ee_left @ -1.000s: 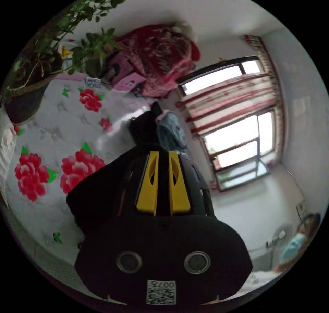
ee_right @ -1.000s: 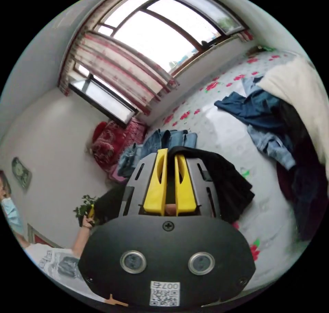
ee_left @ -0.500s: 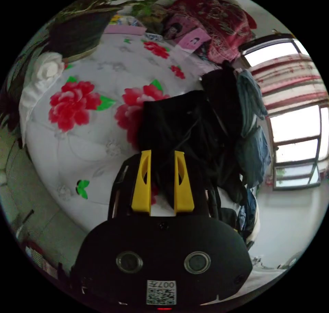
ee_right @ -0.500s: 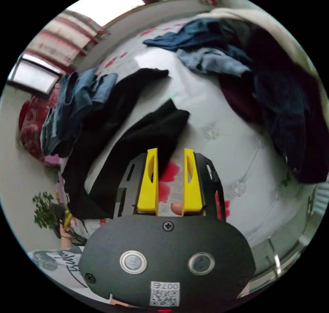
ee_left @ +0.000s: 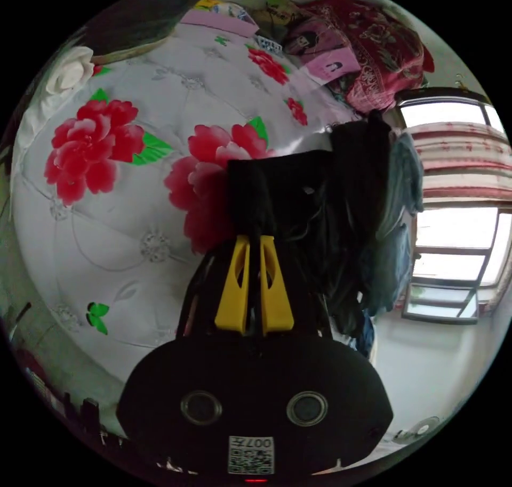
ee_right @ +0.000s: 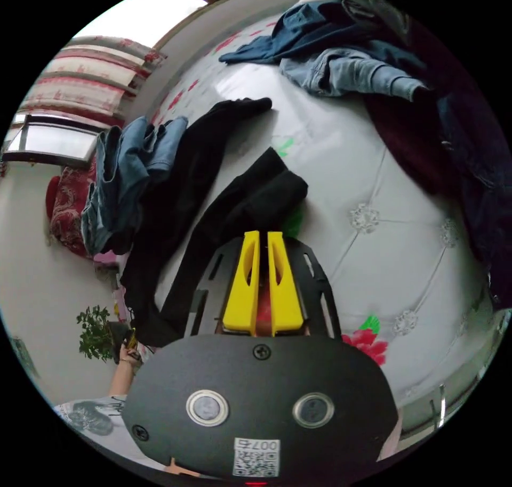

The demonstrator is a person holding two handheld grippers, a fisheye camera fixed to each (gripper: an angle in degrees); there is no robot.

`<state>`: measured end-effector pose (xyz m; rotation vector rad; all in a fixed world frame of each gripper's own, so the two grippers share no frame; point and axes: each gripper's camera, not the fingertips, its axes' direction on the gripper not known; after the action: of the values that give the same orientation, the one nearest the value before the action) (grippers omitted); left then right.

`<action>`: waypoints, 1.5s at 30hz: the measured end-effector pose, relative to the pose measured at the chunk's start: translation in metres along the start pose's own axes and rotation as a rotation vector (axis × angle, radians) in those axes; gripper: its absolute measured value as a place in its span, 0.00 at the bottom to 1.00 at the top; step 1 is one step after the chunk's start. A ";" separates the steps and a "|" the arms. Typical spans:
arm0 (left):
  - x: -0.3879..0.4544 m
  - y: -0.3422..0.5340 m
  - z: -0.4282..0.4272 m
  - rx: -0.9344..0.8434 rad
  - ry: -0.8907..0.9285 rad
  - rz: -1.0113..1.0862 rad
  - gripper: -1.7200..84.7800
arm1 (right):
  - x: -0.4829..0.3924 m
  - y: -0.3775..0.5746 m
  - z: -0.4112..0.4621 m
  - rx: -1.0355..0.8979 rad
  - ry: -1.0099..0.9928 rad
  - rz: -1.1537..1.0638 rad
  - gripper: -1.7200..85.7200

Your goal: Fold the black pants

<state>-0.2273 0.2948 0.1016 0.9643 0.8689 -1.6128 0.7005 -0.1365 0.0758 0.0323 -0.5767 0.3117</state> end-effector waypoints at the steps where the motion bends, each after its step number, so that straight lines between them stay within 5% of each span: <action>1: 0.000 0.003 -0.010 0.015 0.043 0.014 0.03 | 0.001 0.002 -0.009 0.021 -0.037 0.006 0.03; 6: -0.003 0.036 -0.068 0.031 0.182 0.126 0.02 | 0.014 0.062 -0.121 0.286 -0.363 0.070 0.02; 13: -0.025 0.097 -0.117 -0.023 0.111 0.164 0.03 | -0.056 0.118 -0.246 0.525 -0.176 -0.094 0.03; 18: -0.056 0.112 -0.079 -0.096 0.074 0.061 0.09 | -0.081 0.047 -0.152 0.288 0.107 -0.190 0.07; 27: -0.080 0.144 -0.100 -0.050 0.048 0.061 0.12 | 0.030 0.066 -0.085 0.163 0.157 -0.034 0.08; 33: -0.091 0.153 -0.098 0.008 0.122 -0.003 0.13 | 0.102 0.060 -0.068 0.084 0.028 0.101 0.09; 40: -0.061 0.121 -0.058 -0.039 0.159 0.037 0.08 | 0.092 0.028 -0.039 0.048 0.044 0.061 0.05; 45: -0.007 0.102 -0.080 -0.037 0.268 0.130 0.02 | 0.051 -0.004 -0.088 0.065 -0.201 -0.094 0.02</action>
<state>-0.1135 0.3462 0.0670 1.2036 0.9917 -1.3722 0.7890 -0.1160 0.0296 0.1548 -0.7619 0.2371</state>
